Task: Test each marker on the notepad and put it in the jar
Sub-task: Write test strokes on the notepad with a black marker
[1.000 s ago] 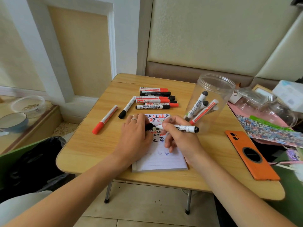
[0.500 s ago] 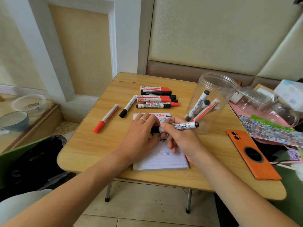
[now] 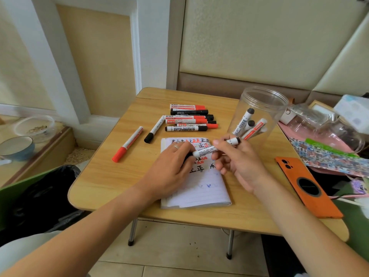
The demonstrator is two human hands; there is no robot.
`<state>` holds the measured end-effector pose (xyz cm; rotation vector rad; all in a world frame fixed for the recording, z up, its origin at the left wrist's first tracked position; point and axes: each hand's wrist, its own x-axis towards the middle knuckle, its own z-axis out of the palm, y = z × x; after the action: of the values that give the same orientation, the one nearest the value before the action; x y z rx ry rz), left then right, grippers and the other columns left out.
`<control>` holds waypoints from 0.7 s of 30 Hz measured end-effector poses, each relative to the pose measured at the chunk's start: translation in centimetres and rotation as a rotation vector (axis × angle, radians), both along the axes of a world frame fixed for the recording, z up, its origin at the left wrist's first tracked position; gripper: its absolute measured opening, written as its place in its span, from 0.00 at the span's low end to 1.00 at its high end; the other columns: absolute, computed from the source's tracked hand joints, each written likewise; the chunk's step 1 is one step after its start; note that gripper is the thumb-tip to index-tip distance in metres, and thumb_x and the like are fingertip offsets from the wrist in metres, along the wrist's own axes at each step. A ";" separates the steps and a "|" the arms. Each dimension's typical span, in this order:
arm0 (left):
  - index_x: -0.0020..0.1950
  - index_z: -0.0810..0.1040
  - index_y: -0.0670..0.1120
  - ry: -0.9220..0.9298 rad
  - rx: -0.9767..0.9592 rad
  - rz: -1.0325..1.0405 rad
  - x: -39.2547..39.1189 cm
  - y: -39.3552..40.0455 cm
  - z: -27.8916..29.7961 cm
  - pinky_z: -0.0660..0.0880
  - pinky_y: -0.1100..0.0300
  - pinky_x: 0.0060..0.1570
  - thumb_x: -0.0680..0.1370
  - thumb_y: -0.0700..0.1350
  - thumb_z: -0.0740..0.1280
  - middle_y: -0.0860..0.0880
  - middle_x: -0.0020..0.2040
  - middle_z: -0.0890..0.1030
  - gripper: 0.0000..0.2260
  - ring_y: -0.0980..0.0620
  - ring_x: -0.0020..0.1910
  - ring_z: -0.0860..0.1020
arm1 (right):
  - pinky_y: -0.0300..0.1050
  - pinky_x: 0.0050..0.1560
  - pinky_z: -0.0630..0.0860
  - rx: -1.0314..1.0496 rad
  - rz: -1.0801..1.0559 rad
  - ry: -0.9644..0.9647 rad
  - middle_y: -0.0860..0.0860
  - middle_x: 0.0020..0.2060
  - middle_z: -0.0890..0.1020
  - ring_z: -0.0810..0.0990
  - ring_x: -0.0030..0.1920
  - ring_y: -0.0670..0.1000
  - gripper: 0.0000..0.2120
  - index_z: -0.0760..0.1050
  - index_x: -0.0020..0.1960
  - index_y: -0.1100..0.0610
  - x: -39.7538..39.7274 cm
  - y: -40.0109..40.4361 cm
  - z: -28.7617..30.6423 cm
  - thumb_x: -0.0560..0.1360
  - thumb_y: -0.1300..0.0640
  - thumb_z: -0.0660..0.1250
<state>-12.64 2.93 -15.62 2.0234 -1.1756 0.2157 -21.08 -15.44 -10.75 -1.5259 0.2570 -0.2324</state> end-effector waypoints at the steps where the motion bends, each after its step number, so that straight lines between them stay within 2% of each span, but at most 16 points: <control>1: 0.53 0.70 0.47 0.018 0.004 -0.041 -0.1 0.1 0.1 0.66 0.54 0.45 0.86 0.48 0.57 0.53 0.44 0.72 0.07 0.51 0.45 0.69 | 0.39 0.23 0.71 0.000 0.025 0.009 0.57 0.33 0.81 0.76 0.25 0.50 0.07 0.74 0.45 0.56 0.0 -0.2 0.1 0.79 0.58 0.70; 4: 0.54 0.70 0.48 0.038 0.018 -0.102 -0.1 0.3 0.0 0.65 0.55 0.42 0.86 0.52 0.55 0.54 0.42 0.72 0.10 0.53 0.43 0.69 | 0.38 0.23 0.71 -0.003 0.109 0.042 0.59 0.35 0.83 0.77 0.25 0.50 0.08 0.75 0.44 0.57 -0.1 -0.6 0.3 0.75 0.56 0.73; 7: 0.57 0.73 0.47 0.057 0.008 -0.110 0.0 0.3 0.1 0.64 0.63 0.38 0.83 0.57 0.61 0.56 0.40 0.74 0.13 0.58 0.39 0.70 | 0.38 0.24 0.73 -0.010 0.165 0.072 0.61 0.37 0.84 0.79 0.26 0.50 0.08 0.75 0.44 0.57 -0.2 -0.7 0.3 0.73 0.55 0.73; 11: 0.57 0.77 0.46 0.035 -0.032 -0.060 0.6 0.1 -0.2 0.64 0.72 0.43 0.82 0.53 0.63 0.57 0.43 0.75 0.12 0.59 0.42 0.71 | 0.39 0.24 0.76 -0.012 0.145 0.080 0.62 0.37 0.84 0.81 0.27 0.52 0.07 0.75 0.47 0.60 0.0 0.1 -0.5 0.78 0.57 0.71; 14: 0.54 0.78 0.45 0.036 -0.053 -0.052 1.0 0.1 -0.4 0.65 0.72 0.44 0.83 0.50 0.63 0.55 0.43 0.74 0.09 0.60 0.42 0.71 | 0.39 0.22 0.74 -0.011 0.078 0.078 0.61 0.32 0.82 0.80 0.24 0.54 0.08 0.75 0.48 0.60 0.2 1.0 -1.2 0.81 0.56 0.68; 18: 0.49 0.76 0.47 0.032 -0.056 -0.058 0.9 0.1 -0.4 0.65 0.70 0.43 0.84 0.49 0.61 0.54 0.41 0.72 0.08 0.60 0.42 0.71 | 0.38 0.20 0.71 -0.017 -0.030 0.084 0.59 0.29 0.80 0.77 0.21 0.53 0.18 0.76 0.54 0.66 0.4 1.9 -1.7 0.83 0.49 0.66; 21: 0.46 0.71 0.52 0.036 -0.049 -0.066 1.0 0.1 -0.4 0.64 0.70 0.42 0.84 0.49 0.60 0.56 0.40 0.70 0.08 0.59 0.42 0.70 | 0.38 0.19 0.69 -0.052 -0.066 0.093 0.57 0.29 0.81 0.76 0.21 0.52 0.21 0.75 0.55 0.69 0.7 2.1 -1.9 0.82 0.48 0.66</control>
<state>-11.62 3.03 -16.02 1.9350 -1.2011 0.1730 -20.43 -13.30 -12.62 -1.5838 0.3783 -0.2220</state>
